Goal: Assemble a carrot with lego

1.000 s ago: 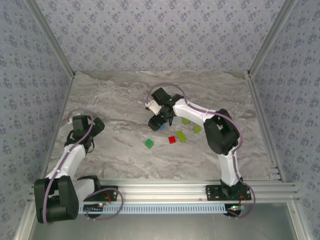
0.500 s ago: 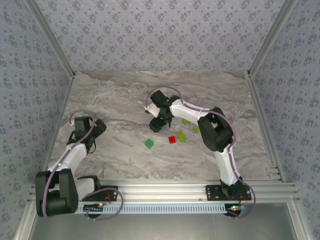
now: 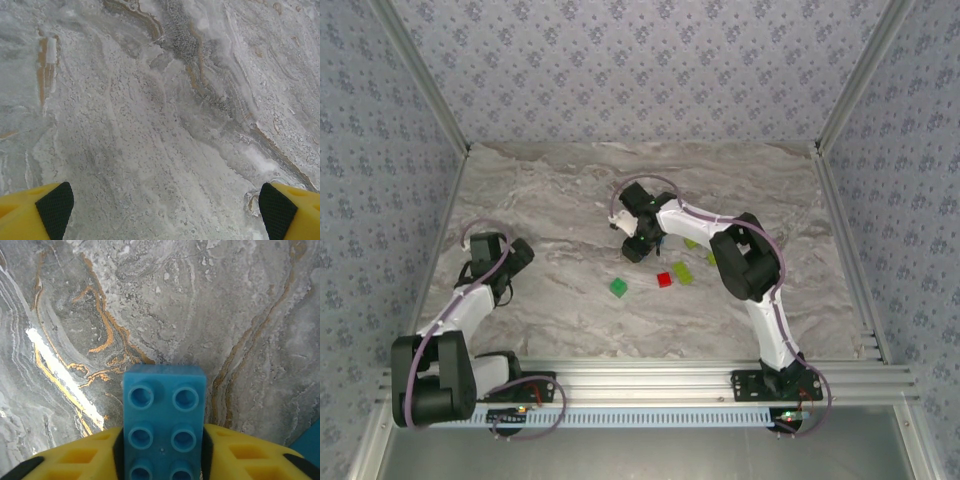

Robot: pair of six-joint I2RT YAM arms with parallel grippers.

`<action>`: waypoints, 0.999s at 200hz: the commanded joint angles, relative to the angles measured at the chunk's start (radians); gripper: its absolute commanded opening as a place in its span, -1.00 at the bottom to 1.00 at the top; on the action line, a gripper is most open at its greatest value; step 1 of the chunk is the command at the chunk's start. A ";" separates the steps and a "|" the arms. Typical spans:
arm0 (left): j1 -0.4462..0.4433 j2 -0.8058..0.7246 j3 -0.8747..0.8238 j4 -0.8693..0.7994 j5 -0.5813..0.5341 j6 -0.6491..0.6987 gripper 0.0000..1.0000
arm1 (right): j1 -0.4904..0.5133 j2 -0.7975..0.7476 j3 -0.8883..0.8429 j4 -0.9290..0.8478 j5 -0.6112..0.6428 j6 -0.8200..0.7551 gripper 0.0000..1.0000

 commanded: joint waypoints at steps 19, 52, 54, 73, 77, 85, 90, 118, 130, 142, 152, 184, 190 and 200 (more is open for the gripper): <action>0.009 0.002 0.025 0.012 0.014 -0.007 0.95 | 0.001 0.005 0.017 -0.039 0.009 0.000 -0.26; 0.010 0.003 0.025 0.014 0.014 -0.008 0.95 | 0.003 -0.065 -0.003 -0.037 0.019 0.016 -0.35; 0.010 0.002 0.025 0.014 0.015 -0.008 0.95 | 0.003 -0.071 -0.004 -0.038 0.020 0.018 -0.35; 0.010 0.005 0.026 0.012 0.017 -0.006 0.95 | 0.011 -0.137 -0.021 -0.049 0.046 0.045 -0.37; 0.009 0.005 0.026 0.013 0.017 -0.006 0.95 | 0.013 -0.151 -0.027 -0.056 0.054 0.052 -0.37; 0.010 0.006 0.026 0.015 0.019 -0.004 0.95 | 0.018 -0.186 -0.037 -0.069 0.072 0.071 -0.37; 0.010 0.006 0.026 0.014 0.020 -0.004 0.95 | 0.021 -0.206 -0.046 -0.078 0.083 0.089 -0.38; 0.010 0.010 0.028 0.018 0.025 -0.003 0.95 | 0.055 -0.332 -0.125 -0.105 0.121 0.256 -0.38; 0.009 0.011 0.028 0.020 0.029 -0.001 0.95 | 0.071 -0.381 -0.165 -0.105 0.116 0.325 -0.38; 0.010 0.013 0.030 0.022 0.031 0.003 0.95 | 0.094 -0.426 -0.207 -0.095 0.101 0.384 -0.38; 0.010 0.017 0.031 0.022 0.036 0.003 0.95 | 0.118 -0.452 -0.232 -0.088 0.104 0.419 -0.38; 0.010 0.024 0.034 0.027 0.043 0.006 0.94 | 0.206 -0.474 -0.243 -0.082 0.141 0.465 -0.39; 0.010 0.025 0.034 0.027 0.044 0.006 0.94 | 0.218 -0.467 -0.242 -0.078 0.142 0.467 -0.39; 0.010 0.025 0.034 0.027 0.046 0.006 0.95 | 0.235 -0.455 -0.240 -0.065 0.146 0.467 -0.38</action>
